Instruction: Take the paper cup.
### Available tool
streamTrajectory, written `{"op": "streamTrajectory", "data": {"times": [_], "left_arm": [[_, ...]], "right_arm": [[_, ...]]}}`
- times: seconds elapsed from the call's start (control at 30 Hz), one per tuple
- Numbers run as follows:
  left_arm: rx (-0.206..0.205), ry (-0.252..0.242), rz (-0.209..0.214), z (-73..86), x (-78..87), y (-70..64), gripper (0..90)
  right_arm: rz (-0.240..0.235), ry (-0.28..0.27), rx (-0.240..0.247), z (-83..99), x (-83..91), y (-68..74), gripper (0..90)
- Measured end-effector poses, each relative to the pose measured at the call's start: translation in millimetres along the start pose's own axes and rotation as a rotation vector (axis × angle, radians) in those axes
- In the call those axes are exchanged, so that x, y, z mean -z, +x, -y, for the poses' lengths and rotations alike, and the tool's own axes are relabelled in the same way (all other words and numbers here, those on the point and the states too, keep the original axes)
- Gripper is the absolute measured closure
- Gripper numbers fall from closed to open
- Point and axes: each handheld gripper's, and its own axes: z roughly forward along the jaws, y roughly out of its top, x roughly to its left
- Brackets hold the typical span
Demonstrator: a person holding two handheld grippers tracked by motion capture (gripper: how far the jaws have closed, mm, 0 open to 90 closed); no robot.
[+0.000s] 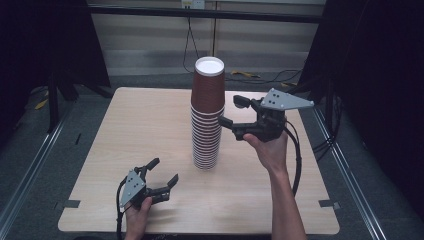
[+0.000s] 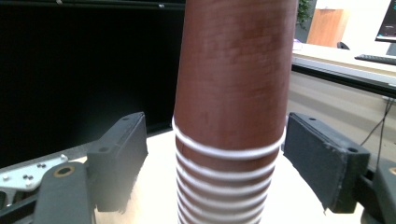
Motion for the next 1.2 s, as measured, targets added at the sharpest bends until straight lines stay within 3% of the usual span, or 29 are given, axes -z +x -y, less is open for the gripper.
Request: {"op": "streamTrajectory", "data": {"times": [0.3, 0.5, 1.2], "left_arm": [[0.0, 0.0, 0.0, 0.0, 0.0, 0.0, 15.5], [0.0, 0.001, 0.0, 0.0, 0.1, 0.0, 15.5], [0.001, 0.0, 0.004, 0.0, 0.0, 0.1, 15.5]], "right_arm": [[-0.015, 0.035, 0.012, -28.4, -10.3, -11.6, 20.4], [-0.029, 0.042, 0.02, -36.5, -16.3, -10.8, 20.3], [-0.053, 0.15, 0.038, -73.1, -42.0, -17.5, 13.8]]}}
